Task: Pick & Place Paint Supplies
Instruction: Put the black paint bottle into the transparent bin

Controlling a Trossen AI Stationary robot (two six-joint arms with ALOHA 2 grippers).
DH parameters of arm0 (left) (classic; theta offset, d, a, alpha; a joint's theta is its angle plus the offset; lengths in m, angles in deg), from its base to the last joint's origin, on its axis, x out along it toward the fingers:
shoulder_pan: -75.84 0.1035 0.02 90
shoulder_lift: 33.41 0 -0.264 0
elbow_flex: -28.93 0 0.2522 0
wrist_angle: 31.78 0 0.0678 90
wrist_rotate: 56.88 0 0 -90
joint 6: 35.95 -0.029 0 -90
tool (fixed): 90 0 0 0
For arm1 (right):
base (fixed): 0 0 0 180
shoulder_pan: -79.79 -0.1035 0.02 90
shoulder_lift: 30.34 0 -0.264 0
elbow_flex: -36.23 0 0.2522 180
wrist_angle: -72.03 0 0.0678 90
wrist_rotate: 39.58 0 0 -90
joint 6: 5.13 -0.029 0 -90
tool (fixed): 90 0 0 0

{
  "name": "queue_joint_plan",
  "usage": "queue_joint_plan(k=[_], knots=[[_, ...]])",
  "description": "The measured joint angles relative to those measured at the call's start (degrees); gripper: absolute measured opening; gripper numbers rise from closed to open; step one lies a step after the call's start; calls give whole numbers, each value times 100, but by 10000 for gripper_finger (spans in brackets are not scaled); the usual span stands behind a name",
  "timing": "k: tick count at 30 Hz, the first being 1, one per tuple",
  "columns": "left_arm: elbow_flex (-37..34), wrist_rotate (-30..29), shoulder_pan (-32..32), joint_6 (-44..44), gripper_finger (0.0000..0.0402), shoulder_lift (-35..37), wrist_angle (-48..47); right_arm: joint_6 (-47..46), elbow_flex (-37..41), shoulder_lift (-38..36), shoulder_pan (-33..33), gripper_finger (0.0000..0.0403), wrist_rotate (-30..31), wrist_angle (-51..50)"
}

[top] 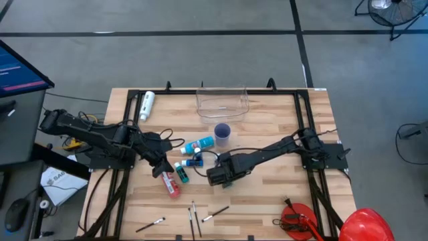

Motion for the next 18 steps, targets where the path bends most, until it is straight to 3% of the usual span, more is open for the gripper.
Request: queue_joint_plan(k=[8, 14, 18], knots=[[0, -15, 0, 0, 2, 0, 13, 8, 42, 68, 82, 265, -141, -8], [0, -16, 0, 0, 2, 0, 23, -109, 34, 264, 62, 265, -732, 138], [0, -15, 0, 0, 2, 0, 40, -174, 47, 273, -53, 265, -788, 195]])
